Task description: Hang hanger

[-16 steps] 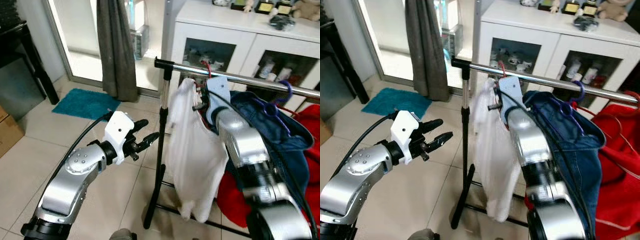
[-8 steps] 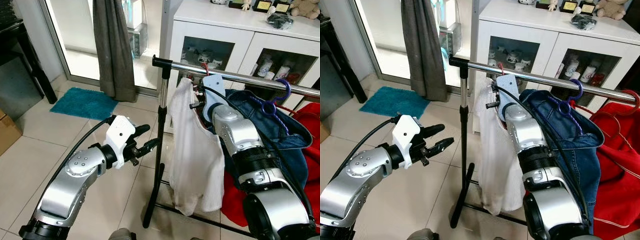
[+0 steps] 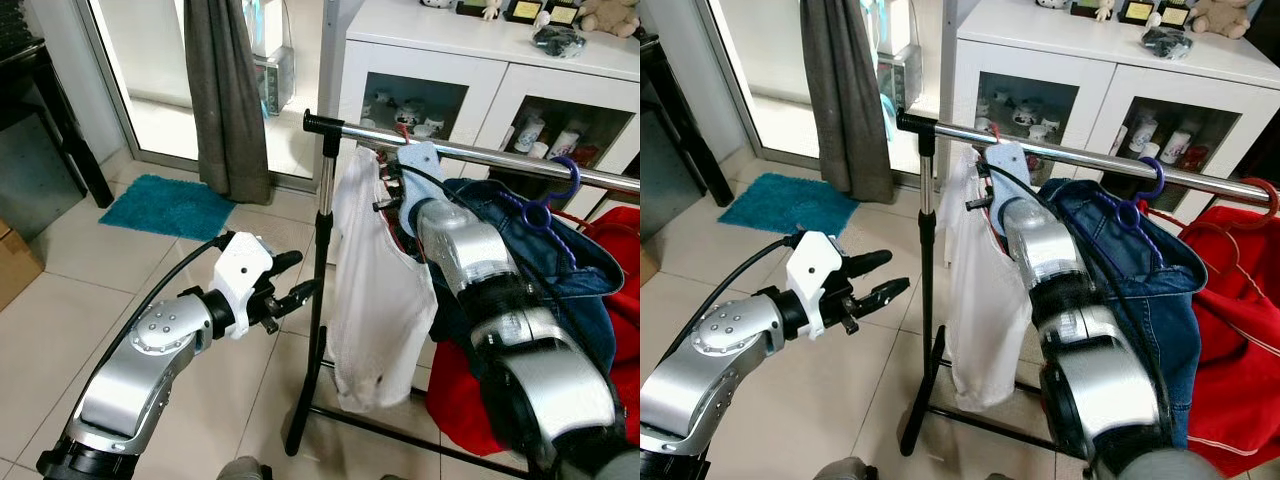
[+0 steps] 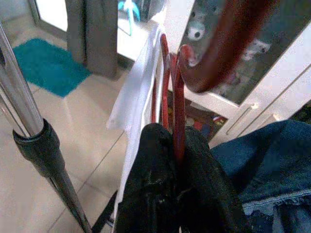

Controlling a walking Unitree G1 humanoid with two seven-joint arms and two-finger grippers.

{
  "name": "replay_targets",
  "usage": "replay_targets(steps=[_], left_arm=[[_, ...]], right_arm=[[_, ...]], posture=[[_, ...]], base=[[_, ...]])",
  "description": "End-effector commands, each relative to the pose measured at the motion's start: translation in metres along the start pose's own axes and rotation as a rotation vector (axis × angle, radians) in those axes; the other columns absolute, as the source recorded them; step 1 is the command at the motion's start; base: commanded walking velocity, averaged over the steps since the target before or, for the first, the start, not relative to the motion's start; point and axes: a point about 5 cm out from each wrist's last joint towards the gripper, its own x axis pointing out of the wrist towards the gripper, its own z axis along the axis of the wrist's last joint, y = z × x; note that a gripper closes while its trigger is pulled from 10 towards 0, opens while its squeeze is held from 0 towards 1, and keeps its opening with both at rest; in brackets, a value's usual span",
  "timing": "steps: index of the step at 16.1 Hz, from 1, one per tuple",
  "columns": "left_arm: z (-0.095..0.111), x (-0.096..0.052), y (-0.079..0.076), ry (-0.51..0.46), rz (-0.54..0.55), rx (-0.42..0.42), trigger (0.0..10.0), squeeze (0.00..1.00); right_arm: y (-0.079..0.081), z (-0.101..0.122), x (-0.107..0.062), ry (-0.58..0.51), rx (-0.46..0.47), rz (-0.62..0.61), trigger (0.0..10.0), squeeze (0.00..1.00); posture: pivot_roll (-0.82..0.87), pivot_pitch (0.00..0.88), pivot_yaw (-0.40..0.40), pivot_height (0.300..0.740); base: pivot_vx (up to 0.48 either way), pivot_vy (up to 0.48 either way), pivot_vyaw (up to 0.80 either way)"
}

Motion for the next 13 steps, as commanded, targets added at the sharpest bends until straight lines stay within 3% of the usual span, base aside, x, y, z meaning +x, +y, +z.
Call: replay_targets(steps=[1, 8, 9, 10, 11, 13], left_arm=[[0.004, 0.001, -0.001, 0.001, -0.015, 0.020, 10.0, 0.00], [0.004, 0.000, -0.003, -0.005, -0.010, 0.011, 10.0, 0.00], [0.003, -0.001, -0.003, -0.004, -0.010, 0.012, 10.0, 0.00], [0.003, -0.001, -0.003, -0.003, -0.010, 0.012, 10.0, 0.00], [0.004, -0.001, -0.002, -0.004, -0.009, 0.012, 10.0, 0.00], [0.004, 0.000, 0.001, -0.016, 0.016, -0.006, 10.0, 0.00]], right_arm=[[-0.006, 0.004, 0.001, 0.002, -0.012, -0.014, 10.0, 0.00], [-0.007, -0.004, 0.006, 0.061, 0.008, -0.003, 10.0, 0.00], [-0.009, -0.003, 0.006, 0.045, 0.019, -0.007, 10.0, 0.51], [-0.010, -0.002, 0.006, 0.032, 0.023, -0.009, 10.0, 0.64], [-0.011, 0.001, 0.005, 0.003, 0.018, -0.002, 10.0, 1.00], [-0.013, 0.007, 0.002, -0.067, 0.021, 0.017, 10.0, 1.00]], posture=[[0.08, 0.000, -0.048, 0.723], [0.09, 0.000, -0.062, 0.723], [0.09, 0.000, -0.062, 0.723], [0.08, 0.000, -0.053, 0.723], [0.08, 0.000, -0.050, 0.723], [0.08, 0.000, -0.045, 0.723]], base=[[0.000, 0.000, 0.00], [0.000, 0.000, 0.00], [0.000, 0.000, 0.00], [0.000, 0.000, 0.00], [0.000, 0.000, 0.00], [0.000, 0.000, 0.00]])
